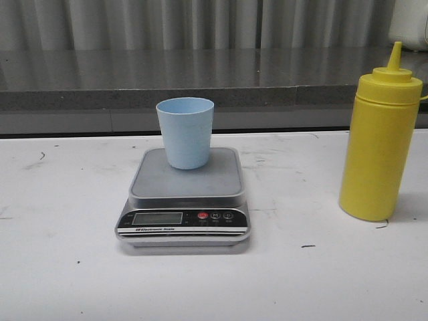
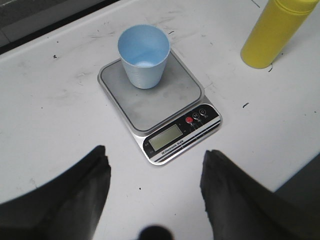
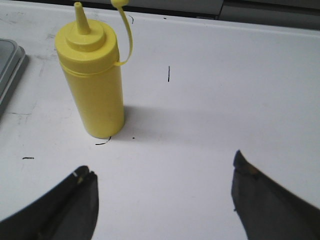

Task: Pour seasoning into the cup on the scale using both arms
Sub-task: 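Move the right gripper to the yellow bottle and grasp it, then lift the yellow bottle and tilt its nozzle down toward the cup, then raise the yellow bottle upright and bring it back down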

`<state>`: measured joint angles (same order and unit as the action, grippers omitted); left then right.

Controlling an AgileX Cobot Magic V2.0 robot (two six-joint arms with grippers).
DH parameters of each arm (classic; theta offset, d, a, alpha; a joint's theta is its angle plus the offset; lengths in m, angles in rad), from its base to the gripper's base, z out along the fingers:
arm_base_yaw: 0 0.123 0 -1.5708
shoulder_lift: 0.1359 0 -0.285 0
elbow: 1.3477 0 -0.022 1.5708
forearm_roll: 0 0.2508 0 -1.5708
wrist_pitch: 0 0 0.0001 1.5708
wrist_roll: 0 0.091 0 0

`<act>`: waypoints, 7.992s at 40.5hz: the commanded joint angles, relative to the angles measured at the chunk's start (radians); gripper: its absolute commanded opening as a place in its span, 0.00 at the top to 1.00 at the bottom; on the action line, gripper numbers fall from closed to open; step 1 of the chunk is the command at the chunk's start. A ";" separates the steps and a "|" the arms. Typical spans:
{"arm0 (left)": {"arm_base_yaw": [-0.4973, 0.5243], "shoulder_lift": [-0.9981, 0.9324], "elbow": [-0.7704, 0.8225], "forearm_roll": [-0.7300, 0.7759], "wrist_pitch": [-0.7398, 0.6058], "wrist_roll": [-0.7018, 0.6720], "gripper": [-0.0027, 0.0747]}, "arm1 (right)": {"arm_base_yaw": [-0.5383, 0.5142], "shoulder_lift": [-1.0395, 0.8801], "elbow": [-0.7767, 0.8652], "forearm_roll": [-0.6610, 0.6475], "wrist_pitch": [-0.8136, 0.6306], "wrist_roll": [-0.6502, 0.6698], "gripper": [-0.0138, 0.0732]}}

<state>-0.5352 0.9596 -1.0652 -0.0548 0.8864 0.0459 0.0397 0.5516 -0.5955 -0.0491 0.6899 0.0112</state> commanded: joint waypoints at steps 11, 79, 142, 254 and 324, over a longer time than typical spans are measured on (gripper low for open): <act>-0.005 -0.268 0.123 -0.004 -0.110 -0.006 0.45 | -0.006 0.008 -0.034 -0.012 -0.062 -0.011 0.19; -0.005 -0.283 0.123 -0.004 -0.110 -0.006 0.45 | 0.195 0.820 0.359 0.160 -1.526 -0.038 0.10; -0.005 -0.283 0.123 -0.004 -0.110 -0.006 0.45 | 0.193 1.218 0.177 0.103 -1.954 0.042 0.43; -0.005 -0.283 0.123 -0.004 -0.108 -0.006 0.45 | 0.482 1.259 -0.933 -1.270 -0.207 -0.333 0.48; -0.005 -0.283 0.123 -0.004 -0.108 -0.006 0.45 | 0.098 1.160 -0.061 -0.121 -1.678 0.052 0.48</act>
<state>-0.5352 0.6786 -0.9179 -0.0527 0.8491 0.0459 0.1447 1.7188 -0.6322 -0.1815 -0.7838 0.0490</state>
